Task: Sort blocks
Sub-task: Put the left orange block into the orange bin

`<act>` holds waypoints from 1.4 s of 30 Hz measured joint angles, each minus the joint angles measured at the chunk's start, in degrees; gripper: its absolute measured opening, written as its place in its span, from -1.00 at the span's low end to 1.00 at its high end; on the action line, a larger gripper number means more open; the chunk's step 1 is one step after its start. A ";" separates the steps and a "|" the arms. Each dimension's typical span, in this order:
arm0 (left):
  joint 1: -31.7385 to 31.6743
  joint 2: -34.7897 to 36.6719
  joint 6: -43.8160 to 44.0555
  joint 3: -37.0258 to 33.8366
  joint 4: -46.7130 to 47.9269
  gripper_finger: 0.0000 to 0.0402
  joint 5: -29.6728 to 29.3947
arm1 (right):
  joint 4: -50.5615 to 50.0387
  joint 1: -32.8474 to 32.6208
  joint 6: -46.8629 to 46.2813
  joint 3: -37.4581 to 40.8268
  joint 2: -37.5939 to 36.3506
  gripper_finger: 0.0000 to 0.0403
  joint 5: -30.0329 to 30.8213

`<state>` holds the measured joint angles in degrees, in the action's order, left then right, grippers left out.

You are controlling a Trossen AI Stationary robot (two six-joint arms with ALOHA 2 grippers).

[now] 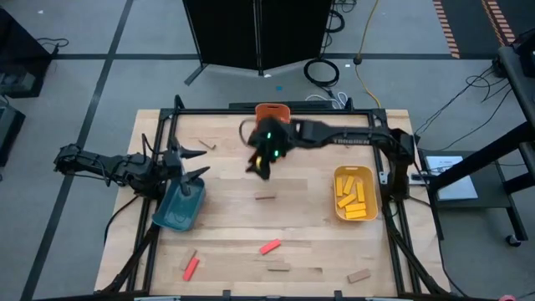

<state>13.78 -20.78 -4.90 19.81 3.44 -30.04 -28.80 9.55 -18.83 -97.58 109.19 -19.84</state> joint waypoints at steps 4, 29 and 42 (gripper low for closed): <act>0.00 0.00 0.06 0.00 -0.93 0.18 1.89 | -2.55 -6.19 -1.47 -0.64 0.00 -0.01 0.02; 25.55 -36.87 17.72 15.35 -16.46 0.18 11.72 | -8.64 -33.24 -1.48 -0.61 0.07 -0.01 24.16; 37.55 -59.60 57.49 40.56 24.65 0.18 1.11 | -0.83 -41.37 8.07 -0.59 3.12 -0.01 29.25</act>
<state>51.33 -80.37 52.59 60.37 28.09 -28.93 -29.63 -31.82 -10.76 -98.17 112.31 9.41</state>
